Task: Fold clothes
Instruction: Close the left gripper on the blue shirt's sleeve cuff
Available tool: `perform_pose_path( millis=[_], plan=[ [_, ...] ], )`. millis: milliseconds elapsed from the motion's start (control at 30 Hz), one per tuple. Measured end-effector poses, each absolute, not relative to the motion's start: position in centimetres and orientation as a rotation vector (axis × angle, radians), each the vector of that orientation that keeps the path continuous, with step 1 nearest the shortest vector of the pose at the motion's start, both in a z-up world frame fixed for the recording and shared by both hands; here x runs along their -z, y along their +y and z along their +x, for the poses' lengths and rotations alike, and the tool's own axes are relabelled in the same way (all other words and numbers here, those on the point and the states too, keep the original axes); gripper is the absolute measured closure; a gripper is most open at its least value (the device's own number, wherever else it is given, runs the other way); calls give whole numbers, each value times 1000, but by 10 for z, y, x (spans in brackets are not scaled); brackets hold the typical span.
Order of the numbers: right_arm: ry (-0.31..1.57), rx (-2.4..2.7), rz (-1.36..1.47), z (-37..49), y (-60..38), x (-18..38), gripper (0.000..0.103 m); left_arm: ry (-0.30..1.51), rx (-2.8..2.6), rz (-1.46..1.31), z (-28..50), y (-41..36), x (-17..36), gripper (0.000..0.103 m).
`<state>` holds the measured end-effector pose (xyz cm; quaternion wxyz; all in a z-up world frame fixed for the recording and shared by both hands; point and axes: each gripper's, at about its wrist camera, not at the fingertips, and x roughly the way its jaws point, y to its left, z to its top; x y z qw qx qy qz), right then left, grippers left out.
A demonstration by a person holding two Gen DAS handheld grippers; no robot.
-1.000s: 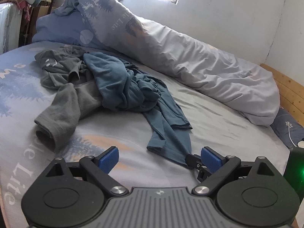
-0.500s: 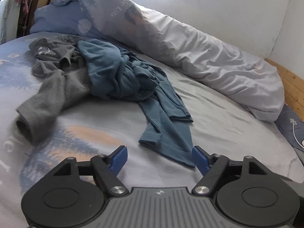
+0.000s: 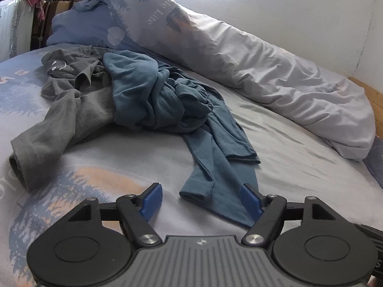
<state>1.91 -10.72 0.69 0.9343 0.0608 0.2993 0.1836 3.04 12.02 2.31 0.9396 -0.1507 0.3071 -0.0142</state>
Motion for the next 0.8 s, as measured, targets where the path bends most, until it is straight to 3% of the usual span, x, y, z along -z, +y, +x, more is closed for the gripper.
perform_pose_path(
  millis=[133,300,400,500,800],
  plan=[
    [622,-370,156,19,-112,-5,50,623,-9,-288,35,118,-20,48],
    [629,-410,166,16,-106,-4,50,632,-42,-267,40,116,-19,79],
    [624,-432,141,14,-102,-4,50,630,-22,-301,38,118,-20,93],
    [626,-431,144,13,-103,-4,49,612,26,-349,34,121,-26,98],
    [626,-370,151,20,-109,0,46,595,69,-445,18,119,-39,99]
  ],
)
